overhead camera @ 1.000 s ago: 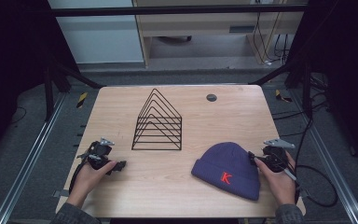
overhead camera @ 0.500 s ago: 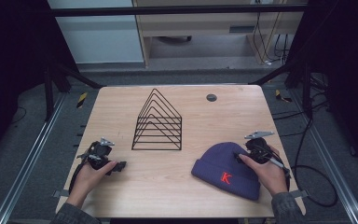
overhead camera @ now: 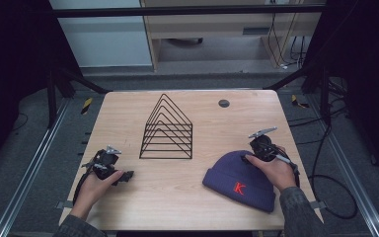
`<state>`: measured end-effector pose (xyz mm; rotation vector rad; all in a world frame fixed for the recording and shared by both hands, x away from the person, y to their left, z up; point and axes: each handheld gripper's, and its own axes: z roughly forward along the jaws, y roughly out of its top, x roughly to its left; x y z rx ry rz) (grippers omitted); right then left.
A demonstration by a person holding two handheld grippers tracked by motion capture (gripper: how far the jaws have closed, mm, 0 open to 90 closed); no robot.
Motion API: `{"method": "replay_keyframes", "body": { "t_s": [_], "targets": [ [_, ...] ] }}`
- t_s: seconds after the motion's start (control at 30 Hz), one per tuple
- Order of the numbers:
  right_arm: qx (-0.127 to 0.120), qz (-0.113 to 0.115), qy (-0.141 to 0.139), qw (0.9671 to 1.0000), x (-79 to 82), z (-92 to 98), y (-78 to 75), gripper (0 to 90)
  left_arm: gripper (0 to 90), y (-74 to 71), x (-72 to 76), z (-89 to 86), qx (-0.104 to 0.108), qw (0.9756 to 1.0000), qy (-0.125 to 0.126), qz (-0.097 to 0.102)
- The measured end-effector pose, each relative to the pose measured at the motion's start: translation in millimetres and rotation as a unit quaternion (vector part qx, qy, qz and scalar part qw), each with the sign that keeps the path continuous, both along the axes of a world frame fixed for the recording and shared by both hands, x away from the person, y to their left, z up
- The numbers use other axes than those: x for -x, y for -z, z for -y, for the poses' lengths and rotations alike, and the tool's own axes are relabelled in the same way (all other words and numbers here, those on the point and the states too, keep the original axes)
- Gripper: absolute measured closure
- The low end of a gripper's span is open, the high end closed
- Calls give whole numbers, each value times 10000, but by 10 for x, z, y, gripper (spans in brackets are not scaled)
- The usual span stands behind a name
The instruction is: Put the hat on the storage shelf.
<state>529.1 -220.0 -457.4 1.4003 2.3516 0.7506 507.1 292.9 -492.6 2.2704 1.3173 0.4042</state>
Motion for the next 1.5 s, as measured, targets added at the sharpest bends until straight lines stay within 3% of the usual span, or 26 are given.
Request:
{"method": "replay_keyframes", "body": {
  "t_s": [0.17,0.4,0.57,0.73,0.87,1.13,1.3,1.5],
  "targets": [
    [-63,-170,181,9997,-109,18,120,421,0,2,5,0,17,10000,-12,4],
    [-224,-393,302,9985,-139,32,217,429,0,3,7,0,17,10000,-13,10],
    [-267,-407,224,9986,-117,26,225,522,0,1,3,0,3,10000,3,7],
    [-292,-404,85,9987,-102,25,206,674,0,3,4,2,16,10000,-4,7],
    [-258,-306,-39,9992,-74,22,156,757,0,2,1,0,5,10000,14,13],
    [-323,-8,-145,9994,39,25,7,773,0,4,6,1,19,10000,-1,18],
    [-440,486,-349,9972,253,5,-258,773,0,4,6,0,18,10000,1,19],
    [-626,859,-459,9933,492,0,-434,773,0,2,2,2,2,10000,0,17]
  ]
}}
